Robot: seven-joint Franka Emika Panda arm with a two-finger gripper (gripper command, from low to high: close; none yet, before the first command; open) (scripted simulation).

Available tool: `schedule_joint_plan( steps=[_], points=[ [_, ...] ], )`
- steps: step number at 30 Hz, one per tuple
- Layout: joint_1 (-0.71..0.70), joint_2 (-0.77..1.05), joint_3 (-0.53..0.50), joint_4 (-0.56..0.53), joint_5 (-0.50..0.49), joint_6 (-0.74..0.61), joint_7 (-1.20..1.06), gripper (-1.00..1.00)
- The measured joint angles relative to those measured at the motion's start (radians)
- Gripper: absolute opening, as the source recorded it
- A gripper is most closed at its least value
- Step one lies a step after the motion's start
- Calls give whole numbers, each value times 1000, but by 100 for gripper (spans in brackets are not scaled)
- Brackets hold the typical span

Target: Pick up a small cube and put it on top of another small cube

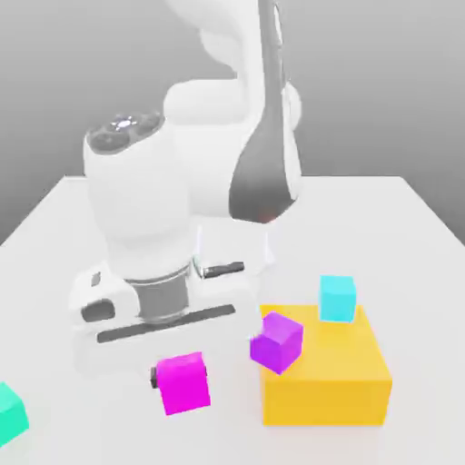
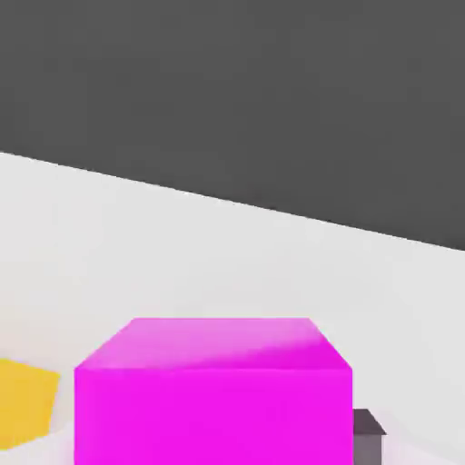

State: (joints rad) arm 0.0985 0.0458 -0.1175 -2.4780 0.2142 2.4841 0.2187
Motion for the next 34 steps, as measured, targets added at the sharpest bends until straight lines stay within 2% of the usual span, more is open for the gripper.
schedule_joint_plan(
  steps=[5, 15, 17, 21, 22, 29, 34],
  points=[
    [105, -178, 54, -117, -27, -55, -36, -100],
    [261, -544, 230, -352, -99, -157, -95, -100],
    [277, -555, 254, -387, -106, -129, -101, -100],
    [276, -447, 274, -434, -107, 27, -101, -100],
    [275, -420, 276, -443, -108, 62, -100, 100],
    [275, -417, 278, -444, -109, 68, -99, 100],
    [279, -561, 265, -399, -111, -120, -102, 100]
  ],
)
